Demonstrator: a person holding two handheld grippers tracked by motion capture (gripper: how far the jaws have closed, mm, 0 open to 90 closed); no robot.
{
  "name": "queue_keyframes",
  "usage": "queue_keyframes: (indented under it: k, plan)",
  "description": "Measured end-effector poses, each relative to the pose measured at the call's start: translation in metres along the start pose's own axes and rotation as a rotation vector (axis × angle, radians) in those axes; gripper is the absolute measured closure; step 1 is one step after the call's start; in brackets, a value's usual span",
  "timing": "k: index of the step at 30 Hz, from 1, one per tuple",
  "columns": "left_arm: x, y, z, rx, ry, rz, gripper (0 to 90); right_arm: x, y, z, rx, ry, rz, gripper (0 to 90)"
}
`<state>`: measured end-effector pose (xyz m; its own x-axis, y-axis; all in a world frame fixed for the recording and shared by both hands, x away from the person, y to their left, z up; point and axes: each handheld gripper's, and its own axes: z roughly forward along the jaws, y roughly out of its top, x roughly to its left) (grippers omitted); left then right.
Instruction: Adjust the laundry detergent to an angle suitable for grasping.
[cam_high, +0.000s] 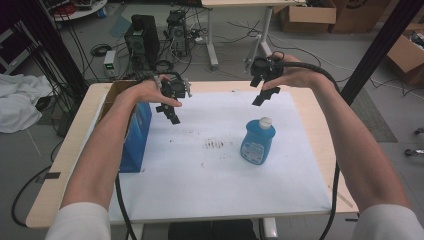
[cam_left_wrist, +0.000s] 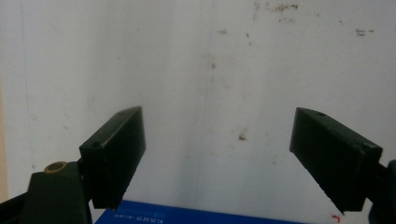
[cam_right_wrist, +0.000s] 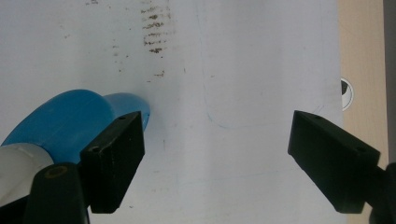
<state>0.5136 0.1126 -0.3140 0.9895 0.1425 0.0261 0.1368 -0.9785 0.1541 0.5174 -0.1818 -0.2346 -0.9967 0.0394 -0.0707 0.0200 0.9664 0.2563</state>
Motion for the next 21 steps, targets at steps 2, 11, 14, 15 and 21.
queue_keyframes:
  k: [2, 11, 14, 15, 21]
  plan:
    - [0.0002, 0.0000, -0.0007, -0.001, 0.007, 0.004, 19.0, 0.0000, 0.0013, 0.0002, -0.002, 0.000, -0.005, 18.4]
    - [0.0011, -0.0014, -0.0034, -0.012, 0.010, -0.012, 19.0, 0.0000, 0.0032, 0.0026, 0.004, 0.001, -0.009, 18.3]
    - [-0.0011, -0.0007, -0.0030, 0.001, 0.008, -0.009, 19.0, 0.0024, 0.0040, 0.0006, 0.000, 0.000, -0.020, 18.5]
    - [-0.0023, -0.0001, -0.0033, 0.007, 0.007, -0.005, 19.0, 0.0024, 0.0040, 0.0006, 0.000, 0.000, -0.020, 18.5]
    - [-0.0075, 0.0026, -0.0082, -0.004, 0.024, 0.015, 19.0, 0.0044, 0.0021, -0.0028, 0.008, -0.027, -0.001, 18.0]
